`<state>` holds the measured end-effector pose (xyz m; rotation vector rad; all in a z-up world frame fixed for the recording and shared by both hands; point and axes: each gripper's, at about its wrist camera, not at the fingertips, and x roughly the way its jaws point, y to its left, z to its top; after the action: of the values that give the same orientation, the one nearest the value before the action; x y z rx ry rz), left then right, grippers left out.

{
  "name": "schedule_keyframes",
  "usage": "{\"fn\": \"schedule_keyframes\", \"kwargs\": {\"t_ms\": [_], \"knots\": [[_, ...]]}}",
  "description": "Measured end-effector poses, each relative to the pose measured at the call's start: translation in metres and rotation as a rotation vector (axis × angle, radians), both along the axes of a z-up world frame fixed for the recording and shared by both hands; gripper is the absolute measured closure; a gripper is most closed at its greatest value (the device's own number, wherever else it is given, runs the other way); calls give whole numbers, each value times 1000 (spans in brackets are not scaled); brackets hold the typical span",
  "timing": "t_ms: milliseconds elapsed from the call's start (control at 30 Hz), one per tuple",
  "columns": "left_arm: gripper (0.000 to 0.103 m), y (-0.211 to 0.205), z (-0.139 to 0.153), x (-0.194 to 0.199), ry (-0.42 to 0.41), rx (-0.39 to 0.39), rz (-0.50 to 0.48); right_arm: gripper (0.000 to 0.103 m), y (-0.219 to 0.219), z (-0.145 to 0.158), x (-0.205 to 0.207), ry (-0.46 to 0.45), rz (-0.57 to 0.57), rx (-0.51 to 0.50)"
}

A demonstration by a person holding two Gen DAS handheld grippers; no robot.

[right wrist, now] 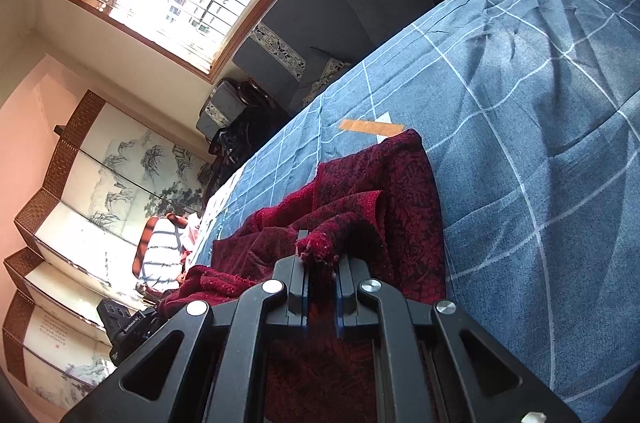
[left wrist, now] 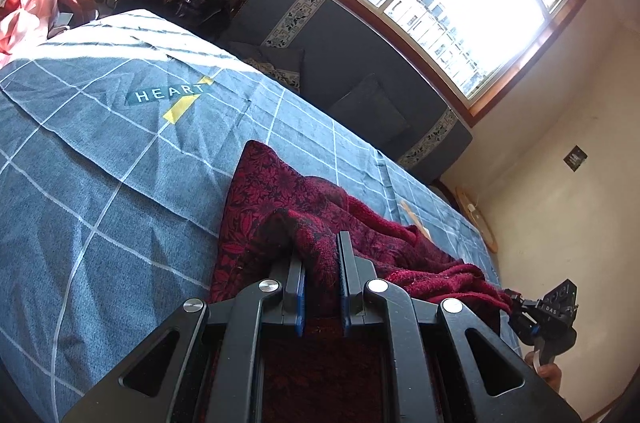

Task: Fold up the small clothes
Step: 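Carry the held hem over onto the collar with both grippers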

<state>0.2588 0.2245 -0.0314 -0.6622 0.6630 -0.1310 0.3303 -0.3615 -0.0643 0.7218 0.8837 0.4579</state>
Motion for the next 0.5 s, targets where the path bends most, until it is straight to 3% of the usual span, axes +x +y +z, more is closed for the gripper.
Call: {"fn": "schedule_keyframes", "kwargs": {"t_ms": [500], "knots": [[90,0,1,11,9,-5,5,93,4,0,14,2,-7,-35]]}}
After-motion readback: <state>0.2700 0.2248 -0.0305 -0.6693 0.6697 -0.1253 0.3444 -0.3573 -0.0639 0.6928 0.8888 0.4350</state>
